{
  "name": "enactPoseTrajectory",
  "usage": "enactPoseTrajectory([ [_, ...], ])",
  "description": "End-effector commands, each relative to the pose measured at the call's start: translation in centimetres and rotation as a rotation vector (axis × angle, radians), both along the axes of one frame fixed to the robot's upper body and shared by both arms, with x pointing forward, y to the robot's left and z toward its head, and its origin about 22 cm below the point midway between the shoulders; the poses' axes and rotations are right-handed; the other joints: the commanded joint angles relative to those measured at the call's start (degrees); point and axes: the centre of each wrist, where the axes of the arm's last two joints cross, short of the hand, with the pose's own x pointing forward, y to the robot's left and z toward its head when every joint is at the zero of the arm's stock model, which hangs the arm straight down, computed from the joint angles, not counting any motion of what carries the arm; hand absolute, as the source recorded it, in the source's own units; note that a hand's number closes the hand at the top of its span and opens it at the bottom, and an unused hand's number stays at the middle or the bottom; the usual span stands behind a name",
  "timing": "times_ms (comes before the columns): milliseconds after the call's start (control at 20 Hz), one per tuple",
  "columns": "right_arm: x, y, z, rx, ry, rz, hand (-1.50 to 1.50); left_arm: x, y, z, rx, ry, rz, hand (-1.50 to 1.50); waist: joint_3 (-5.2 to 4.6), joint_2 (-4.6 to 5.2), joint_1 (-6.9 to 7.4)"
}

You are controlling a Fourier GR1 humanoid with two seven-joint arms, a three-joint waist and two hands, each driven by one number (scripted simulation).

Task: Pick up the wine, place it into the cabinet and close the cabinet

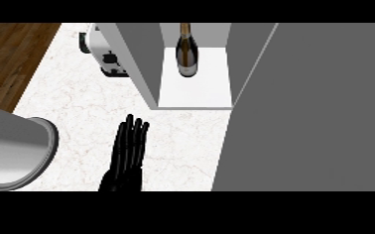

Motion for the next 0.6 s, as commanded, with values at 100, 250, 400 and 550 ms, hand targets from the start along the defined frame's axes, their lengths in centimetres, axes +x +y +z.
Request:
enactPoseTrajectory([
  [100, -2.4, -0.3, 0.8, -0.02, -0.005, 0.115, 1.5, -2.2, 3.6, 1.4, -0.002, 0.005, -0.083, -1.5, -0.04, 0.0, -0.07],
  [250, -3.1, -0.1, 0.9, -0.018, -0.025, 0.116, 1.5, -2.1, 5.1, 1.1, 0.02, -0.012, -0.055, -1.5, -0.05, 0.03, -0.14],
  [400, -2.1, 0.2, 0.2, 0.032, 0.059, 0.2, 1.5, -1.0, 7.2, 1.4, 0.017, -0.027, -0.044, -1.5, -0.07, 0.1, -0.02],
  [550, -3.3, 0.9, -0.1, 0.059, 0.134, 0.255, 1.5, -0.6, 8.7, 2.7, 0.015, -0.022, -0.027, -1.5, -0.06, 0.04, -0.27],
])
